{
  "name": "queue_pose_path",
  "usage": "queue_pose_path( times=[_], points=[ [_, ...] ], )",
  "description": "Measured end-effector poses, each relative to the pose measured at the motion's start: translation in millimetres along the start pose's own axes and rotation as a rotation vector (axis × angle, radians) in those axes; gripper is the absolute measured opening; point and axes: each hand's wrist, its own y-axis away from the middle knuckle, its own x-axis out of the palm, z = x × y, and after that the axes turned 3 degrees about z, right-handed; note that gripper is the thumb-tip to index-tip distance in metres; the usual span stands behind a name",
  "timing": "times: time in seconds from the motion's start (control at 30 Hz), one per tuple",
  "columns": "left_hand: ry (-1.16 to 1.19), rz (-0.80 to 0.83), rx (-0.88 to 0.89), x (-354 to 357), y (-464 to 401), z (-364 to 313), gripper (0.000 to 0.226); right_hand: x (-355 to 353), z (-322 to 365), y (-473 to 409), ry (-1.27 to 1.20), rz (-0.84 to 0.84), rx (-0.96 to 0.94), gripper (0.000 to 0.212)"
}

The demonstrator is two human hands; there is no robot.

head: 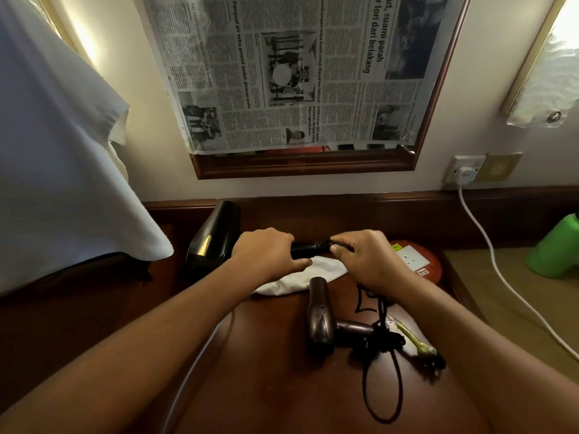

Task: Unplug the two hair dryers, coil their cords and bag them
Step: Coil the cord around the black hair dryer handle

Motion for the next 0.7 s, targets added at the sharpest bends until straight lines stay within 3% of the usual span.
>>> queue_pose_path(
  times=[0.17, 0.33, 0.53, 0.7],
  points=[
    [-0.005, -0.025, -0.025, 2.0, -4.1, 0.1, 0.054, 19.4, 0.8, 13.7, -0.033, -0.058, 0.097, 0.039],
    [0.008, -0.042, -0.046, 0.7, -7.7, -1.9, 0.056, 31.9, 7.6, 23.3, -0.080, -0.118, 0.141, 0.040],
    [0.024, -0.088, -0.069, -0.9, -9.9, 5.5, 0.060, 51.8, 11.7, 26.7, -0.911, -0.163, 0.464, 0.024],
    [0.029, -0.112, -0.048, -0.6, -7.5, 7.7, 0.066, 50.0, 13.1, 23.0, -1.037, -0.055, 0.528, 0.018]
  ],
)
